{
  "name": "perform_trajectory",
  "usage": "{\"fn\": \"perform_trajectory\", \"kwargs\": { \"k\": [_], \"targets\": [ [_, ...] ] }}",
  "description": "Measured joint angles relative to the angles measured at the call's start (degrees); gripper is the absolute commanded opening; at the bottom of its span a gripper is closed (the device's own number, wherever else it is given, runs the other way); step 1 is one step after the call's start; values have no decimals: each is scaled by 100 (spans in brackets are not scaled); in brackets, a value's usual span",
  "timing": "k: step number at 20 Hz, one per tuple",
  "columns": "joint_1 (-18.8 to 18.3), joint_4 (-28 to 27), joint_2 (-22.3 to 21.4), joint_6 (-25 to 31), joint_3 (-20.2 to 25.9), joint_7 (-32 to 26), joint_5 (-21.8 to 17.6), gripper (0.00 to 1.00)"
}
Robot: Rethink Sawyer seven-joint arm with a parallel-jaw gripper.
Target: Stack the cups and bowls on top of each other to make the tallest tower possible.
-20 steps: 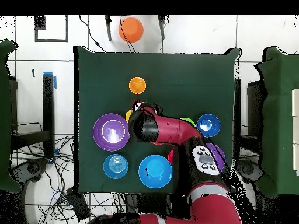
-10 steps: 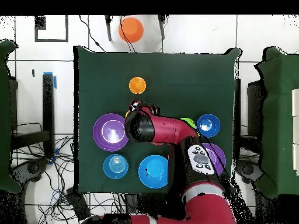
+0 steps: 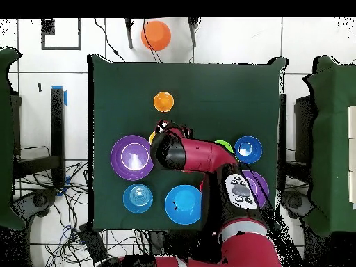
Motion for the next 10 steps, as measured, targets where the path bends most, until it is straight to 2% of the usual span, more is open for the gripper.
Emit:
{"fn": "perform_trajectory", "kwargs": {
  "k": [7, 10],
  "targets": [
    [-15, -17, -24, 15, 68, 0, 0, 100],
    [109, -175, -25, 178, 57, 0, -1, 100]
  ]
}}
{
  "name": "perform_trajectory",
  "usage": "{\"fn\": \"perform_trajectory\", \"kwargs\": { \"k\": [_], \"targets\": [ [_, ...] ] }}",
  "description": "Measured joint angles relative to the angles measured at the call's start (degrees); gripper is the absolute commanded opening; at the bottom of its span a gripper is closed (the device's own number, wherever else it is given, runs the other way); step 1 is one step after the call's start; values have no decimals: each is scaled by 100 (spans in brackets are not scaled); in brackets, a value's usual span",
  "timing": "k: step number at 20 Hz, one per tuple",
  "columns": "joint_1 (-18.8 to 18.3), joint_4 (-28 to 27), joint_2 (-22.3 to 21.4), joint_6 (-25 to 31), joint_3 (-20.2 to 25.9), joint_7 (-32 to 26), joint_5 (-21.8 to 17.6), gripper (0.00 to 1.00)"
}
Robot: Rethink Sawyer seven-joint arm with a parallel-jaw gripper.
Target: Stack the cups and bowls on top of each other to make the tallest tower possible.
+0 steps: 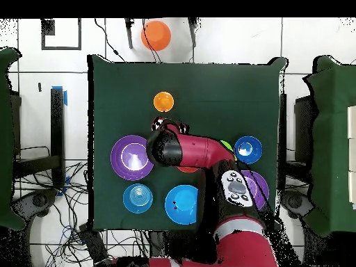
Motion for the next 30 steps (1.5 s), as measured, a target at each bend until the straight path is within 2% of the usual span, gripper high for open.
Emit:
{"fn": "perform_trajectory", "kwargs": {
  "k": [6, 11, 30],
  "targets": [
    [377, -408, -23, 376, -49, 0, -1, 100],
    [538, -569, -100, 536, -46, 0, -2, 100],
    [426, -630, -374, 590, -26, 0, -43, 100]
  ]
}}
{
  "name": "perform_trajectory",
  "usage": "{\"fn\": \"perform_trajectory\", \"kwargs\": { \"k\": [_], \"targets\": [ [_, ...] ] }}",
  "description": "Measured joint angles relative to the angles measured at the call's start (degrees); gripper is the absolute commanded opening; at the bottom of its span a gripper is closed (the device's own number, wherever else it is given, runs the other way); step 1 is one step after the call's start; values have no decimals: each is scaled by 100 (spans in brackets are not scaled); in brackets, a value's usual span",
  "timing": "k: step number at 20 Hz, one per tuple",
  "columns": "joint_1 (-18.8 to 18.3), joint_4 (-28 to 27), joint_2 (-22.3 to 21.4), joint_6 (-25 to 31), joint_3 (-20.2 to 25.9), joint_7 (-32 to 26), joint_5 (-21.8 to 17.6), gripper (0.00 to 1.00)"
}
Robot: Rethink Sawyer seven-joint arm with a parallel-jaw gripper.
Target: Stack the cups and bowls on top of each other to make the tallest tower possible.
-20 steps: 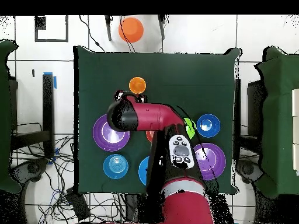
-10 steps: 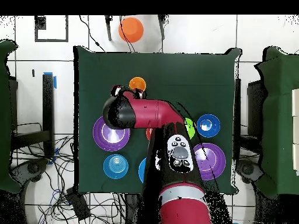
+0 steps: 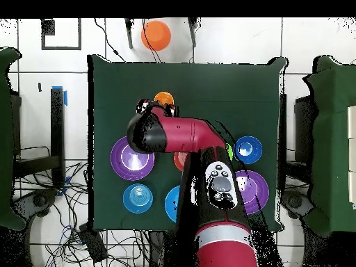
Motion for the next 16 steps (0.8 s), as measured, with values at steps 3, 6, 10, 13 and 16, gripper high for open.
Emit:
{"fn": "perform_trajectory", "kwargs": {
  "k": [3, 6, 10, 13, 16],
  "targets": [
    [6, 1, 1, 0, -2, 0, 0, 100],
    [31, 1, 0, 0, -15, 0, 0, 100],
    [84, 2, 1, -17, -35, 0, 0, 100],
    [93, 24, 0, -48, -35, 0, 0, 100],
    [94, 57, -1, -50, -42, 0, 0, 100]
  ]
}}
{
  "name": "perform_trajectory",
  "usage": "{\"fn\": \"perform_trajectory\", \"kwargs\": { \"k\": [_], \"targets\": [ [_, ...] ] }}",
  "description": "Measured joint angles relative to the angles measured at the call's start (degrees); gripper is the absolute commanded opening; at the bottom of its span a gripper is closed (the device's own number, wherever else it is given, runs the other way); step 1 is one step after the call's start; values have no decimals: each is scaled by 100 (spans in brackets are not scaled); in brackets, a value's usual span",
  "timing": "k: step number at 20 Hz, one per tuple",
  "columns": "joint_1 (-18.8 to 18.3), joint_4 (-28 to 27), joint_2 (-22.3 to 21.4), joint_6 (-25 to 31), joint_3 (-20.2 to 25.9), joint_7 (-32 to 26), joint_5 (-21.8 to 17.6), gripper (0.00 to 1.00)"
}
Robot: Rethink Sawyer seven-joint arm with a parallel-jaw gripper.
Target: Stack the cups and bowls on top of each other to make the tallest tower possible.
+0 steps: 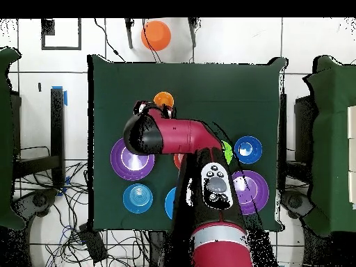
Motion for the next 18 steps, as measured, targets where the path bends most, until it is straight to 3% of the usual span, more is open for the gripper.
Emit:
{"fn": "perform_trajectory", "kwargs": {
  "k": [10, 18],
  "targets": [
    [-71, 390, -2, -74, 56, 0, -1, 100],
    [-171, 719, 14, -529, 101, 0, -273, 100]
  ]
}}
